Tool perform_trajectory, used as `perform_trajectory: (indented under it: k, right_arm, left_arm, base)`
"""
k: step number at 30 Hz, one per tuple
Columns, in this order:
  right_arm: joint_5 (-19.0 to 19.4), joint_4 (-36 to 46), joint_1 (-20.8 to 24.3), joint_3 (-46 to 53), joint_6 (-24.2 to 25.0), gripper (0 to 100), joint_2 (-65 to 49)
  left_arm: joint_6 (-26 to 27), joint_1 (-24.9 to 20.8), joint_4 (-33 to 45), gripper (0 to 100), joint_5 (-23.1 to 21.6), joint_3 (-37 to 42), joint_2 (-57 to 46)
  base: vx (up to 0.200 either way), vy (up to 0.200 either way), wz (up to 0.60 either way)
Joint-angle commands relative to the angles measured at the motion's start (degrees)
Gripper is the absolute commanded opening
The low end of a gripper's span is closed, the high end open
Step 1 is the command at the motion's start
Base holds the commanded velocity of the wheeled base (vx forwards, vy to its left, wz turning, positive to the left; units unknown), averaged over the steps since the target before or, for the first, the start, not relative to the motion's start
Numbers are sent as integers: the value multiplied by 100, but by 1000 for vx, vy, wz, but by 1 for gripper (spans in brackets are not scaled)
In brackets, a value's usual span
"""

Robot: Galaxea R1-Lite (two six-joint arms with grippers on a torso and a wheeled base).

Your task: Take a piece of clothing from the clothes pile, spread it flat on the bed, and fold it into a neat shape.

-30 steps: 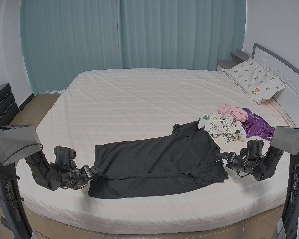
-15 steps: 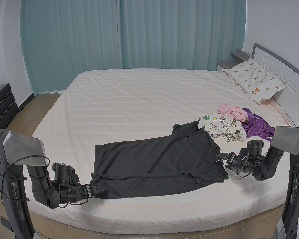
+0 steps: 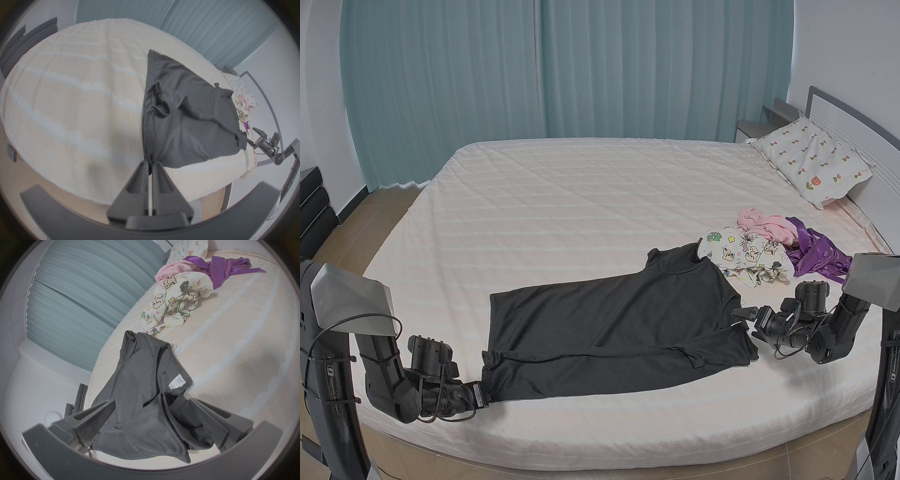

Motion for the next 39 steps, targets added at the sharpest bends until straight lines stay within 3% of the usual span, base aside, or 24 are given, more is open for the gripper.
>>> perform_trajectory:
  k: [1, 7, 12, 13, 24, 26, 33, 39]
  right_arm:
    - [3, 0, -1, -1, 0, 100, -1]
    - [3, 0, -1, -1, 0, 100, -10]
    - [3, 0, -1, -1, 0, 100, -10]
    - [3, 0, -1, -1, 0, 100, -10]
    - [3, 0, -1, -1, 0, 100, -10]
    - [3, 0, -1, -10, 0, 100, -10]
    - [3, 0, -1, -1, 0, 100, -10]
    - [3, 0, -1, -1, 0, 100, -10]
  left_arm:
    - [81, 23, 277, 0, 3, 36, -213]
    - [160, 50, 1085, 0, -6, -114, -608]
    - [169, 59, 1173, 0, 3, -175, -529]
    - [169, 59, 1173, 100, 3, -175, -512]
    - [10, 217, 1199, 100, -93, -334, -925]
    - [-315, 164, 1182, 100, -93, -465, -925]
    - [-2292, -609, 1191, 100, 179, -1212, -872]
    - [-2433, -689, 1270, 100, 601, -1511, -600]
  base:
    - [0, 0, 0]
    - [0, 0, 0]
    - [0, 0, 0]
    - [0, 0, 0]
    - [0, 0, 0]
    - [0, 0, 0]
    - [0, 0, 0]
    - [0, 0, 0]
